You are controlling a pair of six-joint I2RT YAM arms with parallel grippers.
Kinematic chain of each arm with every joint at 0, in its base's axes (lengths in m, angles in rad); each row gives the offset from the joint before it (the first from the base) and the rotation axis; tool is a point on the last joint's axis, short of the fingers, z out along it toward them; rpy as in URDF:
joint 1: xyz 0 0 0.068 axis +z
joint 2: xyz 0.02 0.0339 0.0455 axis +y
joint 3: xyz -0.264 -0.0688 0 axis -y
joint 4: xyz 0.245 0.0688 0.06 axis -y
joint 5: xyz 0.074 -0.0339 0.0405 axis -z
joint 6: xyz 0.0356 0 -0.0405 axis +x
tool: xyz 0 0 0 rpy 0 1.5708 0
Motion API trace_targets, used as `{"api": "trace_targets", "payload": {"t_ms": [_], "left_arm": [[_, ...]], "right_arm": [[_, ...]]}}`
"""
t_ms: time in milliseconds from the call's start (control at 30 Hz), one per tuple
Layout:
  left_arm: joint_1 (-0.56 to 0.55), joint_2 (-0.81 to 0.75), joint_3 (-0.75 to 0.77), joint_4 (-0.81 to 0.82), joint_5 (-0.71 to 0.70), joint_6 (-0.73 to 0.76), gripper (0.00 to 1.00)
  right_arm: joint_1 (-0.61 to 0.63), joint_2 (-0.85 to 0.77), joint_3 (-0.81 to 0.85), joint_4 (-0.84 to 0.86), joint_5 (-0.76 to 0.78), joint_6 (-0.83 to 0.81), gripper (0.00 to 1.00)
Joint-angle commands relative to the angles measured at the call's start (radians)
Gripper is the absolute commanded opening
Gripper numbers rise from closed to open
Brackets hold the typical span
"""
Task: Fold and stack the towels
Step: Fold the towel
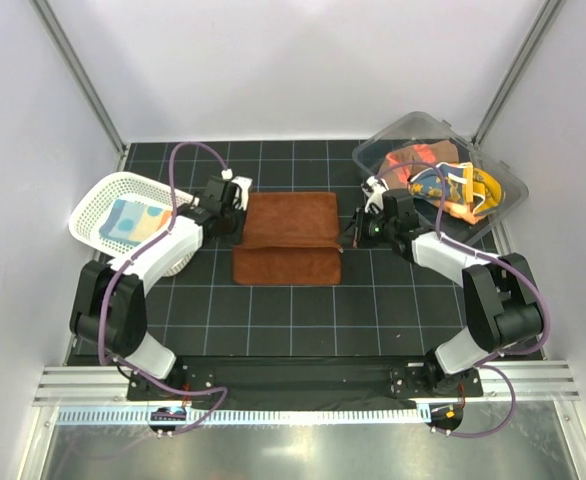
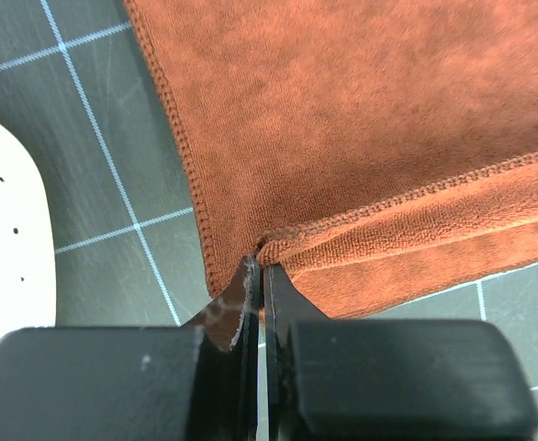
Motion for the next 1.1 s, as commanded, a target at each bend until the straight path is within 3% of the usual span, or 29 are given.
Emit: {"api": "trace_targets", "payload": {"t_ms": [0,700,1067], "left_arm": [[-0.01,0.017,-0.014,-0.037,-0.063,0.01,0.03],[-0.042,0.083,-0.014,-0.112,-0.146,0.001,0.0],[-0.085,0.031,0.115,-0.203,-0.201,-0.019,0.0]], "right_arm": [[-0.002,-0.02,-0.013,0.037,0.018,-0.001,0.01],[0.015,-0.03,-0.063,0.04,0.035,0.0,0.01],[0.021,-0.087,0.055,-0.153,0.098,-0.033,0.01]]}}
